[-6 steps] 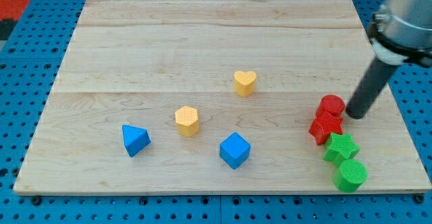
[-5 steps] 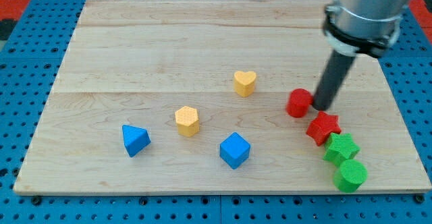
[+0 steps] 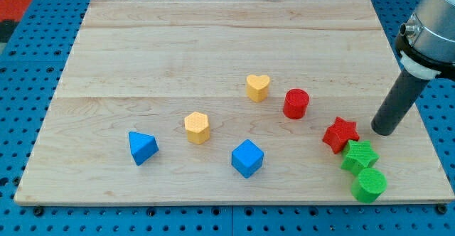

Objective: Push the red star to the top right side of the blue cube

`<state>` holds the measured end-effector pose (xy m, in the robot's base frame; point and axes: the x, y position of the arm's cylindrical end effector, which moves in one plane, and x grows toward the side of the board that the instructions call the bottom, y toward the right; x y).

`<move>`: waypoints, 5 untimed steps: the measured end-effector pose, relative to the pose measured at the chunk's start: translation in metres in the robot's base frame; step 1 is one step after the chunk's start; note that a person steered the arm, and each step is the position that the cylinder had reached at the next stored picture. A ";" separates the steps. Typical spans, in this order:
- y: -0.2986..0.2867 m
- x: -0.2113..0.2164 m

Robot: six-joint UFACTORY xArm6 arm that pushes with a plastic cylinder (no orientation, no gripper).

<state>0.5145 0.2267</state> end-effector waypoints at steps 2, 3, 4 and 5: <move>-0.045 0.006; -0.126 -0.017; -0.149 -0.031; -0.121 -0.023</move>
